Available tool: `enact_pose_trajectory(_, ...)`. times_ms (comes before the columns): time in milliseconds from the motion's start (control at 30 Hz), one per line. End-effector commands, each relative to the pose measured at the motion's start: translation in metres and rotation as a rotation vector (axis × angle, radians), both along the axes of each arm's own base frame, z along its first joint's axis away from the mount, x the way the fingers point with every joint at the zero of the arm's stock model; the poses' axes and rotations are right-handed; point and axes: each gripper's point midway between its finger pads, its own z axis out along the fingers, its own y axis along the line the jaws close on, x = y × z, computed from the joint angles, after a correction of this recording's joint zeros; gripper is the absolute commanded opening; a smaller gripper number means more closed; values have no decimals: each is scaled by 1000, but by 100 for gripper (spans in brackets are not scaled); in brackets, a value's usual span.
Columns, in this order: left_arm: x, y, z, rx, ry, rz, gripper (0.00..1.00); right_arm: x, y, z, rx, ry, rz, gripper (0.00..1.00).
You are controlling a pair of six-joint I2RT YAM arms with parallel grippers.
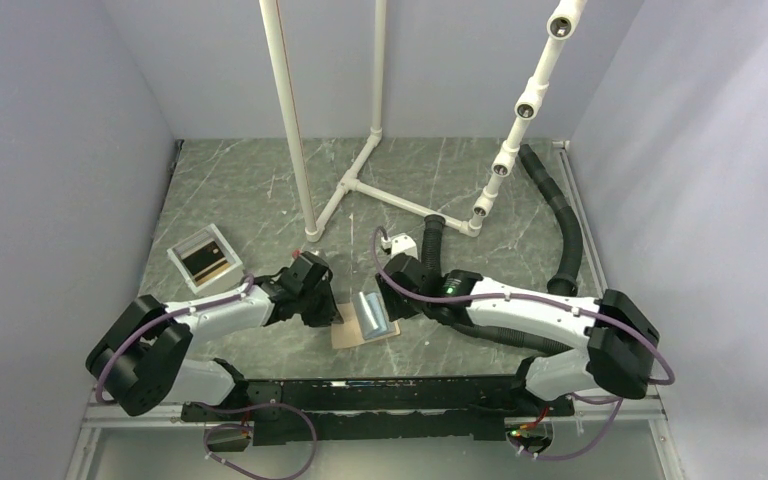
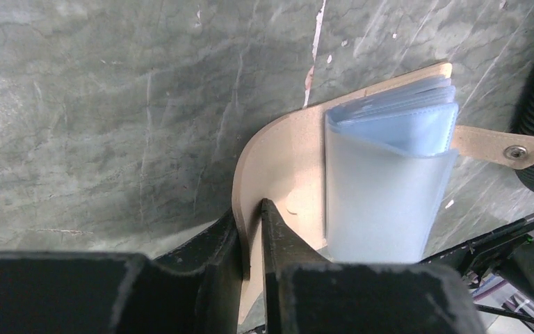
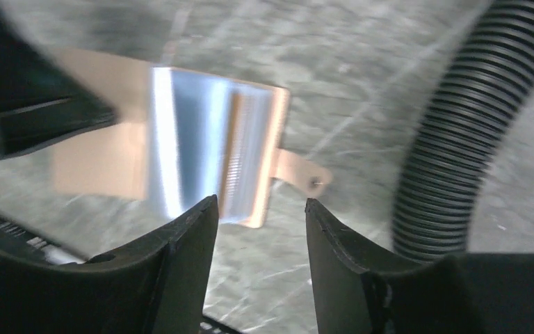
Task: Put the credit cards into the card holder
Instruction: Open the card holder at the center of the board.
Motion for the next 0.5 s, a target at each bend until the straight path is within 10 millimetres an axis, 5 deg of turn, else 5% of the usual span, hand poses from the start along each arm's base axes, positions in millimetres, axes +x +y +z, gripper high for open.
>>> enact_pose_trajectory(0, -4, 7, -10, 11, -3, 28, 18, -14, 51, 51, 268, -12, 147, 53)
enact_pose_trajectory(167, -3, 7, -9, 5, -14, 29, 17, -21, 82, 53, 424, 88, 231, 60)
enact_pose_trajectory(467, -3, 7, -12, 6, -17, 35, 13, -26, 73, 28, 551, 240, 227, 66)
